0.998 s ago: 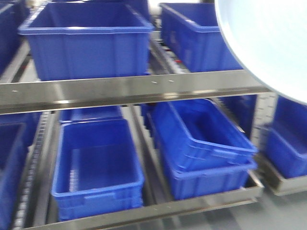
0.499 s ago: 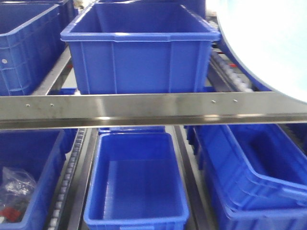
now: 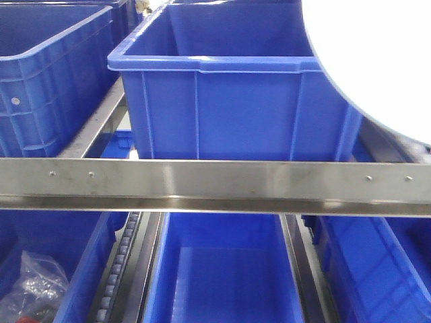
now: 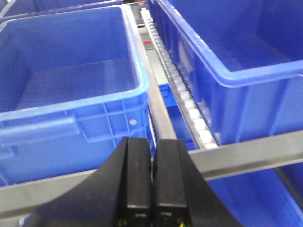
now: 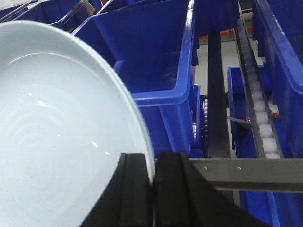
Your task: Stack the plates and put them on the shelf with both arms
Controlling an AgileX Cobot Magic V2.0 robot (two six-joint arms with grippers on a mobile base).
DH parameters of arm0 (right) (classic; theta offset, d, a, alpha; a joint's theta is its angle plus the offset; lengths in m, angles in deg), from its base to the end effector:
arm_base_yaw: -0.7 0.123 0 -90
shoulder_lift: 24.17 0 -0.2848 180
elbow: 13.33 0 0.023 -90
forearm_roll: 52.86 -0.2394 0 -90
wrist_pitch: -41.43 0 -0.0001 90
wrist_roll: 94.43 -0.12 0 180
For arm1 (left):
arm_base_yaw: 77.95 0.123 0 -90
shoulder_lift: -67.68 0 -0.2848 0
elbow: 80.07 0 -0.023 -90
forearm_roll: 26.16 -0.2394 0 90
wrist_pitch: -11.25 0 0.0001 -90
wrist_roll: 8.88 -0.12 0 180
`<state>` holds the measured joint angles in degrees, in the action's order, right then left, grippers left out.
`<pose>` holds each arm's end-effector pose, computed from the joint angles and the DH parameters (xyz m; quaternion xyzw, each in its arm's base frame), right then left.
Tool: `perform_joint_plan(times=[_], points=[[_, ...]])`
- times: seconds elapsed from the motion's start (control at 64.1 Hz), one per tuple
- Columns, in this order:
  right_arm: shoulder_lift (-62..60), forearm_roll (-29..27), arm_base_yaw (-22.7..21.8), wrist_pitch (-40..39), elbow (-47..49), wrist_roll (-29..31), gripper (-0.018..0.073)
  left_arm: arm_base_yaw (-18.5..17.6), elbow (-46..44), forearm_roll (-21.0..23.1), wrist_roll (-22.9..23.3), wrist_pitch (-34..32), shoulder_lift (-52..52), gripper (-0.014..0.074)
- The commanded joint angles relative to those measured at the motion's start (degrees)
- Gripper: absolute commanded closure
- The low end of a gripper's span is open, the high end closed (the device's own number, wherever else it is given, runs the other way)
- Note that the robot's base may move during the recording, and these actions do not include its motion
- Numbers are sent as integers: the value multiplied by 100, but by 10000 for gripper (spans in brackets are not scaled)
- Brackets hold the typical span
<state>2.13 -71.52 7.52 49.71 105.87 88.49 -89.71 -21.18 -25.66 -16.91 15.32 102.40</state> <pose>0.1006 0.0176 0.2738 0.0406 0.7358 0.1478 0.6596 0.1226 -0.0256 0.2770 0.1263 0.7422 -0.0245 0.6577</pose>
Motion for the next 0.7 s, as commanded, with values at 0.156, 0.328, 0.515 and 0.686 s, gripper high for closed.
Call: perform_joint_plan(times=[0.156,0.328,0.515,0.686], points=[[19,-35,-17,-570,182,25,509,12,-177,14,51,-531,31,514],[19,-35,-17,-570,182,25,509,12,-177,14,51,-531,31,514],[19,-35,-17,-570,182,25,509,12,-177,14,51,-531,31,514],[19,-35,-17,-570,182,25,509,12,-177,14,51,-531,31,514]])
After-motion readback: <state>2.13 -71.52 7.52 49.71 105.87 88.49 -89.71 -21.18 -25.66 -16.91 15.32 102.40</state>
